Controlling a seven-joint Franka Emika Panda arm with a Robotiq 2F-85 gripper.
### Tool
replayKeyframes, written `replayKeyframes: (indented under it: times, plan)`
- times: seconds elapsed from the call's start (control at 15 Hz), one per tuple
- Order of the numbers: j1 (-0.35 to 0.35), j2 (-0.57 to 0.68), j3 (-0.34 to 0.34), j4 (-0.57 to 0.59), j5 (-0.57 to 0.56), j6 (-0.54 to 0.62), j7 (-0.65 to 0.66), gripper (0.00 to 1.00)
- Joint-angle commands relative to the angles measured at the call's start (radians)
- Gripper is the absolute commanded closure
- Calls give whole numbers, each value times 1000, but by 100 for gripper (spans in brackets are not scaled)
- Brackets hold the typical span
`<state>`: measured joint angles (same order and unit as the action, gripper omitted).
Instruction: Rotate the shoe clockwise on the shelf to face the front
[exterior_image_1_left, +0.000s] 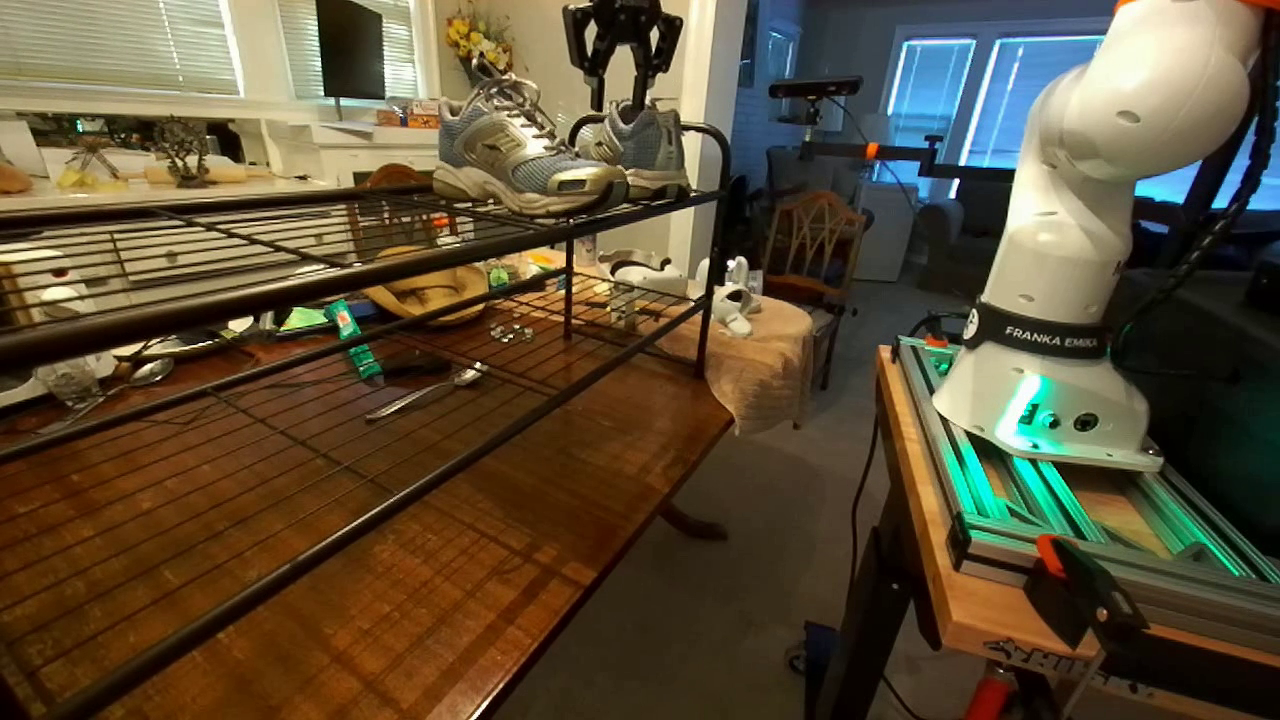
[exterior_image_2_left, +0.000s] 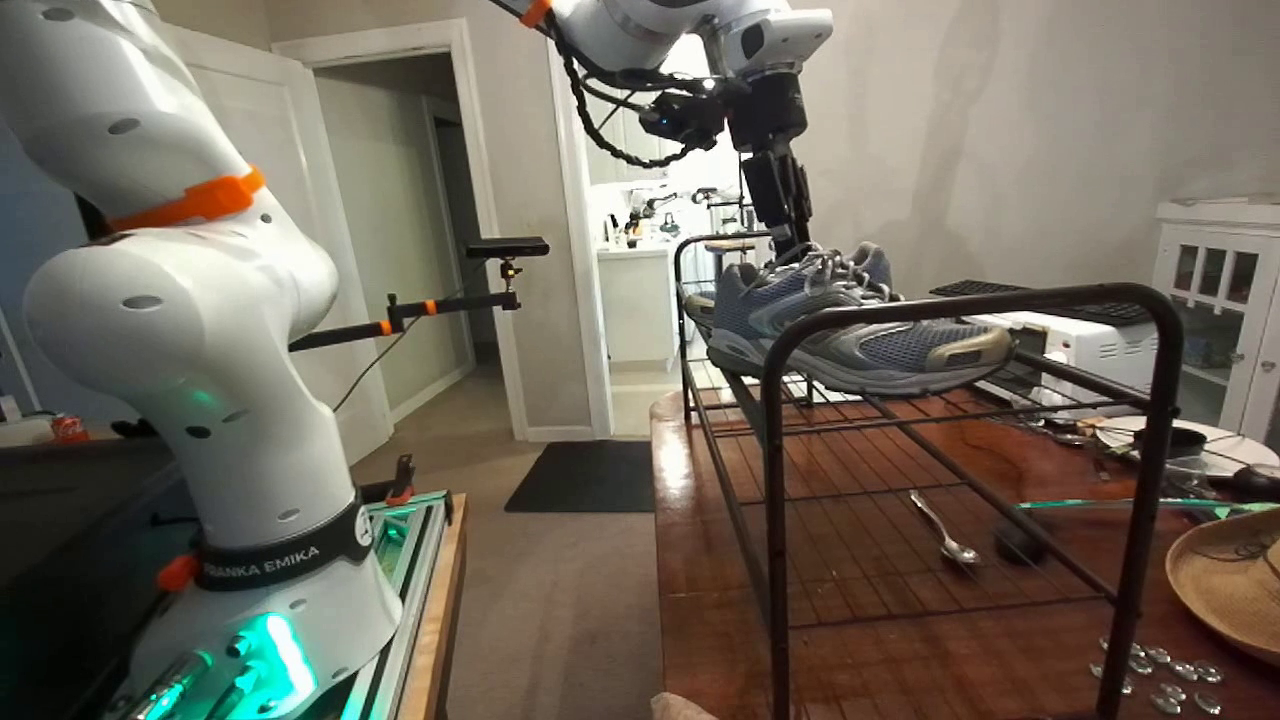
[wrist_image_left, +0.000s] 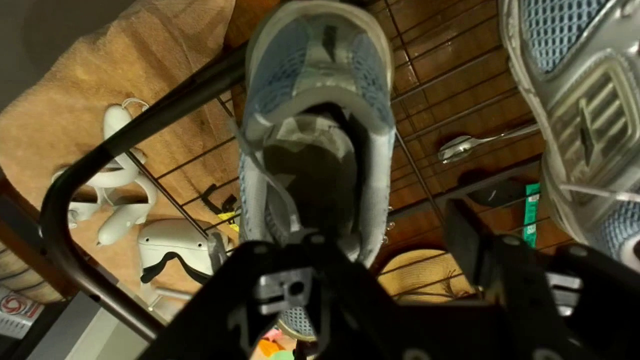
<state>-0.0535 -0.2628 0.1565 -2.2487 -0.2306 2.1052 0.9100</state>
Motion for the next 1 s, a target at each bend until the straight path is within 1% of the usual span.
replayKeyframes:
  times: [0.0,0.07,0.13,0.33,0.47,0.53,0.8,0.93]
  plan:
    - [31,6,-47,38,72,-42,-158,9]
    - [38,9,-59,46,101,-61,-227,2]
    - [45,9,-70,52,138,-83,-290,0]
    - [53,9,-89,72,228,-165,-460,0]
    - [57,13,-97,87,254,-222,-566,0]
    - [60,14,-101,87,260,-232,-623,0]
    - [78,-7,-116,50,273,-168,-850,0]
    - [93,-11,-129,44,307,-175,-962,0]
